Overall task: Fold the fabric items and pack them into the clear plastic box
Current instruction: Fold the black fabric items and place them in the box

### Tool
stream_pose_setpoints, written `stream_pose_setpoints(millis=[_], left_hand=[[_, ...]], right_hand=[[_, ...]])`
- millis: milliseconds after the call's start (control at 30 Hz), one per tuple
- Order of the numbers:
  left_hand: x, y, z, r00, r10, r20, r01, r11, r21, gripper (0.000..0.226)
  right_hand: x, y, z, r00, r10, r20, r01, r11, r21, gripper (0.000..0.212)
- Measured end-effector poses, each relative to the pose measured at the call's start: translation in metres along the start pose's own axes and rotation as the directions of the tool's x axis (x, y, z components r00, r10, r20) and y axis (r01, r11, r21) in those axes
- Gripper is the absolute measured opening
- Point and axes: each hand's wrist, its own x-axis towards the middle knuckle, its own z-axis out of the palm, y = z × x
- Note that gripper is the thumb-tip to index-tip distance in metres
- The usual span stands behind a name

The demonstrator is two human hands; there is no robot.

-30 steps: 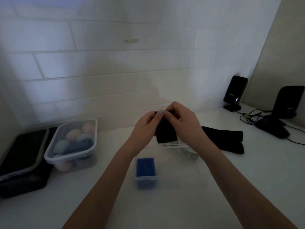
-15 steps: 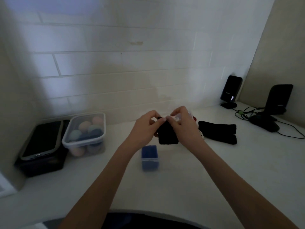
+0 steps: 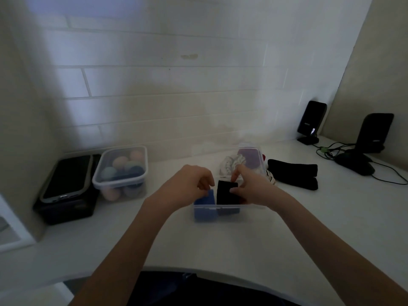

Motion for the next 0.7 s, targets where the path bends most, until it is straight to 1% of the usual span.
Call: stream_pose_setpoints(millis=[67, 133, 267, 367, 533, 600, 700], left_hand=[[0.002, 0.001, 0.0, 0.998, -0.002, 0.07, 0.0, 0.999, 0.04, 0.03], [0.004, 0.002, 0.002, 0.992, -0.006, 0.123, -0.006, 0.995, 0.097, 0.035], [0.008, 0.002, 0.008, 0.991, -0.017, 0.131, -0.007, 0.983, 0.181, 0.037], [0.01, 0.001, 0.011, 0.992, -0.023, 0.125, -0.001, 0.983, 0.185, 0.038], [0.01, 0.0, 0.012, 0.985, -0.04, 0.169, -0.006, 0.965, 0.262, 0.035], [0.011, 0.002, 0.011, 0.979, -0.049, 0.196, -0.013, 0.953, 0.302, 0.036], [0.013, 0.006, 0.01, 0.973, -0.049, 0.225, -0.033, 0.937, 0.347, 0.035]], right_hand=[[0.001, 0.001, 0.005, 1.0, -0.03, -0.005, 0.029, 0.998, -0.061, 0.021], [0.002, 0.002, 0.007, 0.998, -0.055, -0.022, 0.054, 0.997, -0.053, 0.021], [0.004, 0.002, 0.01, 0.997, -0.07, -0.027, 0.069, 0.997, -0.035, 0.018], [0.006, 0.003, 0.011, 0.997, -0.076, 0.018, 0.077, 0.996, -0.048, 0.012], [0.003, 0.0, 0.002, 0.98, -0.149, 0.135, 0.166, 0.979, -0.122, 0.024], [0.001, -0.002, 0.0, 0.971, -0.156, 0.18, 0.188, 0.966, -0.178, 0.029], [0.003, -0.007, 0.003, 0.969, -0.189, 0.161, 0.237, 0.894, -0.381, 0.031]])
